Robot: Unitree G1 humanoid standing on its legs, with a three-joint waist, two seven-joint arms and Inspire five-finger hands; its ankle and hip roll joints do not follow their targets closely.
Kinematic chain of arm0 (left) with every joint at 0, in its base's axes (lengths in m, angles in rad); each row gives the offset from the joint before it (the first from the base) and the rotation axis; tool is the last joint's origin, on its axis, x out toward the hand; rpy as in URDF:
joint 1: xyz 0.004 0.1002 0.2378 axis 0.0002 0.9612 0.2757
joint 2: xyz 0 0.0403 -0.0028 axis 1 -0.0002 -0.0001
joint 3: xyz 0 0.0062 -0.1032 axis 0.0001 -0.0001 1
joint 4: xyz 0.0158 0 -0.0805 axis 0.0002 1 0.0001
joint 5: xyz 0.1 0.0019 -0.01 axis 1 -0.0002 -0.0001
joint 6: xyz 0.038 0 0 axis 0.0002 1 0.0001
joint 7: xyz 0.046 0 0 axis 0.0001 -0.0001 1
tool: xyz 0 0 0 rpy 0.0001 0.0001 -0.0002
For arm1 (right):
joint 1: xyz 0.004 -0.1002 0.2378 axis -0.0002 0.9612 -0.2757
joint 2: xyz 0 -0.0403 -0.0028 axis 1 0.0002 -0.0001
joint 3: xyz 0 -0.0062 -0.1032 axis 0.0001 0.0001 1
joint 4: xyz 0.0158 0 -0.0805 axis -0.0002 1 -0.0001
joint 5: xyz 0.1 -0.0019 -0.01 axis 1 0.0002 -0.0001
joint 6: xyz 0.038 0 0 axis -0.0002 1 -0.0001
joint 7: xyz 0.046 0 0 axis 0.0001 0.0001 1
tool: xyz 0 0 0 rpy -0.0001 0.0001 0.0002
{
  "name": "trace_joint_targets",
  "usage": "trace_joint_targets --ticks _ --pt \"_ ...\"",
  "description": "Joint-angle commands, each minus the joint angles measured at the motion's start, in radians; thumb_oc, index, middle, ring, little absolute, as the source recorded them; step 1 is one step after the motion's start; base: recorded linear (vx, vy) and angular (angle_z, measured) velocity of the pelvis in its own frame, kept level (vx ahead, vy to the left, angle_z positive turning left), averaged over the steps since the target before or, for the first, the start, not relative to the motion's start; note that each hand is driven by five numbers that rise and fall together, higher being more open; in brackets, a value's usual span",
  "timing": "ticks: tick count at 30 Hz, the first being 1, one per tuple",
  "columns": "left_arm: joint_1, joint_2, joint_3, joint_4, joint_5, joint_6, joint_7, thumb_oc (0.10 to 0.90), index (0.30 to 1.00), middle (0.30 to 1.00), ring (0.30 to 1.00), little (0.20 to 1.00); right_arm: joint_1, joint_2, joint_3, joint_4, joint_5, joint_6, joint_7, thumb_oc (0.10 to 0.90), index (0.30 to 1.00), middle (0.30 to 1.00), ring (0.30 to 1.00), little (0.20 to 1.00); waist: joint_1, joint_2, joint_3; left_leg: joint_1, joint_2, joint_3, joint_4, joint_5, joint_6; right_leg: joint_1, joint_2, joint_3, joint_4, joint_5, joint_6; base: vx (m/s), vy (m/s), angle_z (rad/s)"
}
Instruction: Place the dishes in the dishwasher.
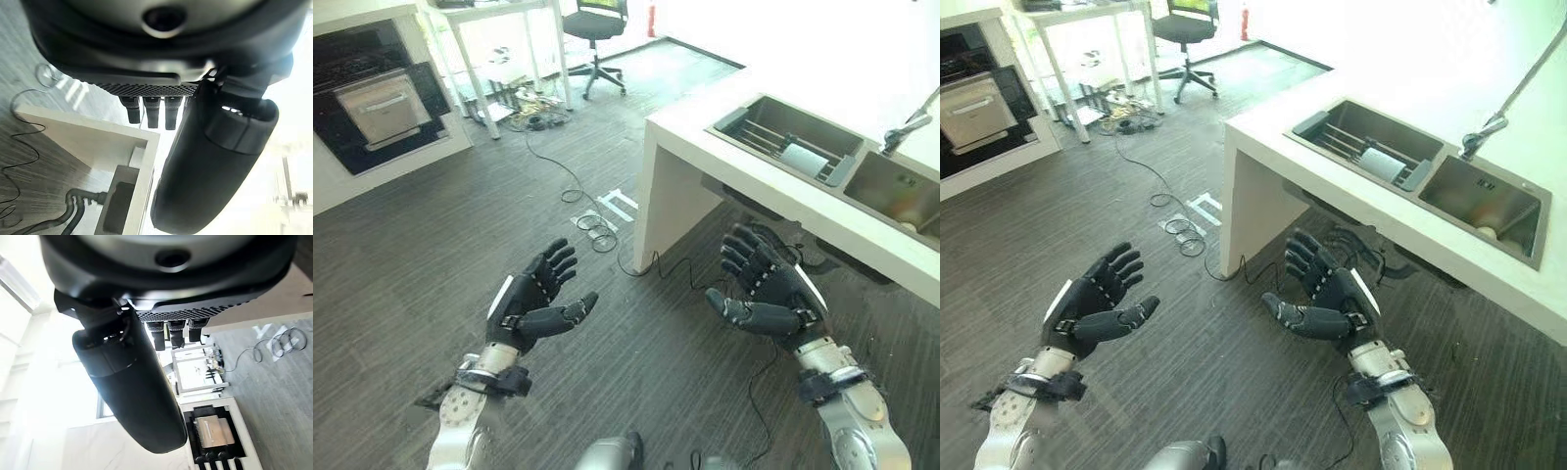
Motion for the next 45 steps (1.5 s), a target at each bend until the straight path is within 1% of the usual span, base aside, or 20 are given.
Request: trace_joint_targets --ticks 1,3,5,6,12,13,17,19,21,24,25,27,28,31,32,36,38,40,42,45 --pt "-0.044 0.059 0.042 -0.139 -0.019 -0.124 0.04 0.8 0.9 0.9 0.9 0.9 -0.085 -0.044 -0.055 -0.051 0.1 -0.119 0.023 0.8 0.9 0.9 0.9 0.9 0.017 -0.01 -0.032 0.061 0.051 -0.093 -0.021 -0.053 -0.065 0.089 0.009 -0.145 -0.493 0.195 0.037 0.18 -0.168 -0.83" --pt "-0.051 0.064 0.048 -0.15 -0.023 -0.12 0.051 0.8 0.9 0.9 0.9 0.9 -0.099 -0.051 -0.057 -0.045 0.11 -0.122 0.025 0.8 0.9 0.9 0.9 0.9 0.019 -0.027 -0.026 0.081 0.049 -0.054 -0.021 -0.073 -0.069 0.032 -0.025 -0.156 -0.493 0.179 0.052 0.17 -0.161 -1.12" --pt "-0.065 0.064 0.048 -0.176 -0.034 -0.109 0.078 0.8 0.9 0.9 0.9 0.9 -0.109 -0.054 -0.07 -0.052 0.122 -0.116 0.023 0.8 0.9 0.9 0.9 0.9 -0.005 -0.035 -0.017 0.132 0.045 -0.035 -0.021 -0.113 -0.063 -0.055 -0.04 -0.11 -0.493 0.243 0.077 0.32 -0.265 -1.21" --pt "-0.075 0.065 0.043 -0.17 -0.047 -0.121 0.077 0.8 0.9 0.9 0.9 0.9 -0.099 -0.058 -0.08 -0.056 0.125 -0.127 0.025 0.8 0.9 0.9 0.9 0.9 -0.022 -0.043 -0.021 0.137 0.037 -0.036 -0.021 -0.126 -0.051 -0.08 -0.032 -0.066 -0.493 0.217 0.076 0.33 -0.317 -0.58" --pt "-0.089 0.005 0.026 -0.171 -0.166 -0.115 0.087 0.8 0.9 0.9 0.9 0.9 -0.105 -0.086 -0.094 -0.069 0.075 -0.125 0.013 0.8 0.9 0.9 0.9 0.9 -0.05 -0.049 -0.082 0.222 0.046 -0.008 -0.021 -0.165 -0.069 -0.051 0.013 -0.061 -0.493 0.173 0.054 0.32 -0.28 0.13" --pt "-0.092 -0.001 0.02 -0.17 -0.155 -0.122 0.087 0.8 0.9 0.9 0.9 0.9 -0.108 -0.092 -0.099 -0.071 0.079 -0.125 0.012 0.8 0.9 0.9 0.9 0.9 -0.053 -0.05 -0.088 0.231 0.047 -0.009 -0.021 -0.151 -0.077 -0.045 0.021 -0.055 -0.493 0.165 0.044 0.39 -0.359 0.42" --pt "-0.092 -0.033 -0.006 -0.175 -0.119 -0.145 0.073 0.8 0.9 0.9 0.9 0.9 -0.114 -0.121 -0.124 -0.08 0.089 -0.127 0.005 0.8 0.9 0.9 0.9 0.9 -0.031 -0.069 -0.078 0.269 0.069 -0.009 0.032 0.17 -0.163 0.032 0.048 -0.022 -0.493 0.094 -0.023 0.24 -0.247 0.05" --pt "-0.082 -0.043 -0.006 -0.185 -0.116 -0.156 0.052 0.8 0.9 0.9 0.9 0.9 -0.106 -0.127 -0.131 -0.084 0.086 -0.134 0.007 0.8 0.9 0.9 0.9 0.9 -0.021 -0.079 -0.06 0.169 0.053 -0.024 0.223 0.185 -0.168 0.063 0.052 -0.002 -0.493 0.076 -0.044 0.11 -0.125 -0.16" --pt "-0.075 -0.052 -0.001 -0.195 -0.109 -0.166 0.033 0.8 0.9 0.9 0.9 0.9 -0.104 -0.127 -0.135 -0.085 0.076 -0.14 0.01 0.8 0.9 0.9 0.9 0.9 -0.01 -0.081 -0.043 0.053 0.053 -0.026 0.311 0.164 -0.153 0.086 0.061 0.01 -0.493 0.067 -0.054 0.12 -0.037 -0.29" --pt "-0.074 -0.045 0.011 -0.203 -0.109 -0.163 0.024 0.8 0.9 0.9 0.9 0.9 -0.135 -0.13 -0.119 -0.08 0.072 -0.13 -0.011 0.8 0.9 0.9 0.9 0.9 0.007 -0.078 -0.032 0.064 0.055 -0.019 0.129 0.133 -0.128 0.104 0.078 0.033 -0.493 0.052 -0.04 0.21 0.09 -0.2" --pt "-0.062 -0.039 0.022 -0.211 -0.109 -0.169 0.018 0.8 0.9 0.9 0.9 0.9 -0.153 -0.131 -0.11 -0.081 0.07 -0.121 -0.015 0.8 0.9 0.9 0.9 0.9 0.012 -0.057 -0.026 0.074 0.08 -0.021 -0.021 0.104 -0.126 0.117 0.103 0.046 -0.493 0.042 -0.027 0.23 0.252 -0.38" --pt "-0.044 -0.03 0.033 -0.222 -0.105 -0.191 0.005 0.8 0.9 0.9 0.9 0.9 -0.154 -0.12 -0.102 -0.085 0.057 -0.128 -0.01 0.8 0.9 0.9 0.9 0.9 0.017 -0.023 -0.031 -0.021 0.131 -0.076 -0.021 0.063 -0.152 0.127 0.132 0.048 -0.493 0.031 -0.019 0.27 0.34 -0.37" --pt "-0.04 -0.032 0.043 -0.236 -0.111 -0.2 -0.006 0.8 0.9 0.9 0.9 0.9 -0.146 -0.112 -0.104 -0.1 0.044 -0.13 -0.006 0.8 0.9 0.9 0.9 0.9 0.027 -0.012 -0.035 -0.057 0.138 -0.125 -0.021 0.098 -0.171 0.148 0.136 0.052 -0.493 0.015 -0.018 0.29 0.356 -0.42" --pt "-0.086 -0.019 0.029 -0.23 -0.093 -0.228 0.021 0.8 0.9 0.9 0.9 0.9 -0.153 -0.126 -0.097 -0.105 0.057 -0.135 -0.011 0.8 0.9 0.9 0.9 0.9 0.025 -0.011 -0.048 -0.041 0.124 -0.138 -0.021 0.05 -0.16 0.163 0.089 0.032 -0.493 0.007 0.006 0.28 0.398 -0.41" --pt "-0.129 0.004 0.042 -0.262 -0.095 -0.226 0.01 0.8 0.9 0.9 0.9 0.9 -0.117 -0.106 -0.128 -0.154 0.079 -0.136 0.004 0.8 0.9 0.9 0.9 0.9 0.012 -0.015 -0.068 -0.003 0.085 -0.159 -0.021 0.01 -0.132 0.166 0.032 0.001 -0.493 0.027 0.04 0.29 0.434 -0.65" --pt "-0.172 0.031 0.026 -0.278 -0.038 -0.196 -0.033 0.8 0.9 0.9 0.9 0.9 -0.114 -0.073 -0.136 -0.165 0.076 -0.143 -0.003 0.8 0.9 0.9 0.9 0.9 -0.001 -0.014 -0.079 0.008 0.066 -0.157 -0.021 -0.011 -0.103 0.184 0.0 -0.029 -0.493 0.081 0.052 0.22 0.312 -0.18" --pt "-0.188 0.043 0.021 -0.28 -0.026 -0.198 -0.023 0.8 0.9 0.9 0.9 0.9 -0.125 -0.037 -0.119 -0.15 0.059 -0.135 -0.025 0.8 0.9 0.9 0.9 0.9 -0.007 0.004 -0.083 0.021 0.045 -0.167 -0.021 -0.029 -0.064 0.211 0.008 -0.033 -0.493 0.211 0.049 0.23 0.34 -0.31" --pt "-0.189 0.044 0.021 -0.291 -0.017 -0.208 -0.007 0.8 0.9 0.9 0.9 0.9 -0.13 -0.027 -0.107 -0.145 0.048 -0.138 -0.038 0.8 0.9 0.9 0.9 0.9 -0.01 0.02 -0.072 0.032 0.036 -0.183 -0.021 -0.034 -0.048 0.184 0.021 -0.034 -0.411 0.253 0.039 0.13 0.229 -0.23" --pt "-0.188 0.038 0.023 -0.304 -0.001 -0.225 0.014 0.8 0.9 0.9 0.9 0.9 -0.137 -0.021 -0.092 -0.142 0.035 -0.147 -0.056 0.8 0.9 0.9 0.9 0.9 -0.007 0.023 -0.066 0.039 0.025 -0.184 -0.021 -0.04 -0.038 0.135 0.032 -0.038 -0.334 0.248 0.025 0.11 0.111 -0.18" --pt "-0.178 0.047 0.032 -0.316 0.024 -0.251 0.066 0.8 0.9 0.9 0.9 0.9 -0.141 -0.02 -0.086 -0.134 0.064 -0.16 -0.069 0.8 0.9 0.9 0.9 0.9 0.003 0.002 -0.065 0.048 0.027 -0.137 -0.021 -0.051 -0.051 0.127 0.036 -0.091 -0.493 0.18 0.018 0.15 -0.109 -0.49"
